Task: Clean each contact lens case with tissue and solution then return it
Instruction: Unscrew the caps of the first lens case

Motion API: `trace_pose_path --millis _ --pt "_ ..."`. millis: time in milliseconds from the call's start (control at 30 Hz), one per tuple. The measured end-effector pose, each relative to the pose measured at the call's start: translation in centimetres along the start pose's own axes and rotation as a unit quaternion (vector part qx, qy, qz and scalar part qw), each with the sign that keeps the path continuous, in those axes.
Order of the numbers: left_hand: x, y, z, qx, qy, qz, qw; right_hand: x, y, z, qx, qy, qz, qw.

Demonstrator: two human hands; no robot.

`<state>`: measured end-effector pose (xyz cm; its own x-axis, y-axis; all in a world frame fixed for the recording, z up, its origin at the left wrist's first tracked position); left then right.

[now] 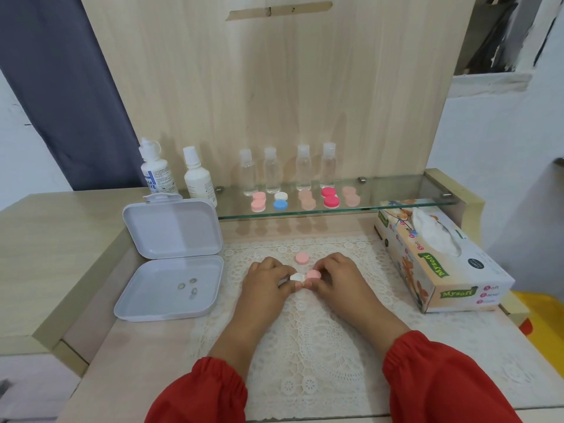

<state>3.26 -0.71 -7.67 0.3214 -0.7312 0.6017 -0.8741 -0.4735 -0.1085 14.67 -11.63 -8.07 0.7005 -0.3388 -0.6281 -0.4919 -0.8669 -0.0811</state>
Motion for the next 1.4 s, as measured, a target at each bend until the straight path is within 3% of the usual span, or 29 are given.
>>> trace_pose_path --millis 267,433,1233,1400 --pt "-0.17 -0.01 0.12 0.002 -0.013 -0.001 1.000 0.07 0.23 0.20 -0.053 -0.025 -0.027 0.998" --pt "-0.22 -0.12 0.17 0.002 -0.014 -0.001 1.000 -0.21 0.47 -0.17 -0.018 -0.020 0.008 1.000" --pt "-0.22 0.01 0.21 -0.002 -0.002 -0.001 1.000 0.18 0.60 -0.22 -0.008 -0.068 -0.008 0.998" --pt "-0.28 0.03 0.21 -0.001 -0.004 -0.004 1.000 0.31 0.83 -0.39 -0.005 -0.100 0.030 0.995"
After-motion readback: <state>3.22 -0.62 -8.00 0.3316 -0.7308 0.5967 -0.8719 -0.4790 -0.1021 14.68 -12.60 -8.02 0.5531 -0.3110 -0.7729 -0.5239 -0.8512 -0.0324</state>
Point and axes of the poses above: each hand's wrist, its own y-axis away from the middle knuckle, its own z-axis out of the palm, x = y × z, the point moved 5 cm from there along -y, towards the middle knuckle, and after that the axes turned 14 degrees about -x, right-handed, at the moved point
